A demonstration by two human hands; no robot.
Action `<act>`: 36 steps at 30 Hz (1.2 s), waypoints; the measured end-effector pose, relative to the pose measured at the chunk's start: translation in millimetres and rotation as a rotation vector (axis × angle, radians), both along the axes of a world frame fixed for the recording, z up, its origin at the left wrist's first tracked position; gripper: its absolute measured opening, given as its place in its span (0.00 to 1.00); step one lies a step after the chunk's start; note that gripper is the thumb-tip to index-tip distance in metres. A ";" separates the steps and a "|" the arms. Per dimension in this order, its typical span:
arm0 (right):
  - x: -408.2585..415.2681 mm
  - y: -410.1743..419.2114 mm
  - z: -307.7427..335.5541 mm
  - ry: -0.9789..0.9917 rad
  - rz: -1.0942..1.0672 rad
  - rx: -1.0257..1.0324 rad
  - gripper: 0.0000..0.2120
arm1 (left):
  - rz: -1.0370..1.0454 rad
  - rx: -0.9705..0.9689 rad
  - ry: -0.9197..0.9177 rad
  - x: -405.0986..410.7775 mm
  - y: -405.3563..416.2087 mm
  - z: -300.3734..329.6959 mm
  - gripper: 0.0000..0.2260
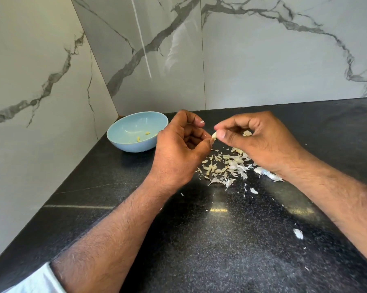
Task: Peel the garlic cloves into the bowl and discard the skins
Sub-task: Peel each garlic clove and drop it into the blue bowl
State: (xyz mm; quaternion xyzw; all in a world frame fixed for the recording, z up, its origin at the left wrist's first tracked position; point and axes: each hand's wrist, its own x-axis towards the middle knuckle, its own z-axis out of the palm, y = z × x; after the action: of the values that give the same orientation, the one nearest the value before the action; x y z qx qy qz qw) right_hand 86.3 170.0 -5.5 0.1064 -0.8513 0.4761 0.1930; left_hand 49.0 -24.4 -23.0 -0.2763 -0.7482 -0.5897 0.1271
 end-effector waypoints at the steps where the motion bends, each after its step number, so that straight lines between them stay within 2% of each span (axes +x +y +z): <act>1: -0.6 -1.0 -1.7 0.027 0.003 0.020 0.04 | -0.007 -0.009 0.016 0.8 -0.3 0.5 0.15; 4: -3.3 -0.8 -5.8 0.048 -0.036 0.042 0.02 | -0.069 -0.013 0.034 2.9 -0.1 1.9 0.16; 7: -5.4 2.2 -5.7 -0.004 -0.038 -0.038 0.04 | -0.123 0.008 0.015 3.5 0.8 3.8 0.18; 15: -5.6 1.9 -7.0 -0.289 0.048 -0.307 0.05 | -0.113 0.006 -0.001 3.7 1.2 2.7 0.21; 21: -4.4 0.3 -6.4 -0.274 0.066 -0.386 0.09 | -0.074 -0.012 0.029 2.5 2.8 -1.0 0.20; 31: -5.3 3.2 -6.7 -0.257 0.106 -0.333 0.06 | -0.068 -0.006 0.035 -0.9 -1.9 -1.3 0.19; 36: -6.6 8.4 -4.7 -0.308 0.146 -0.356 0.06 | 0.032 -0.079 0.069 -10.3 -9.6 -2.9 0.11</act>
State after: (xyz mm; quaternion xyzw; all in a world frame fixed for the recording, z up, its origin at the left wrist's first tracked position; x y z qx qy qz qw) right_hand 79.7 178.4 -10.2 0.0582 -0.7634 0.6419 0.0419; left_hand 38.6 -34.0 -25.8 -0.2893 -0.7703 -0.5478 0.1512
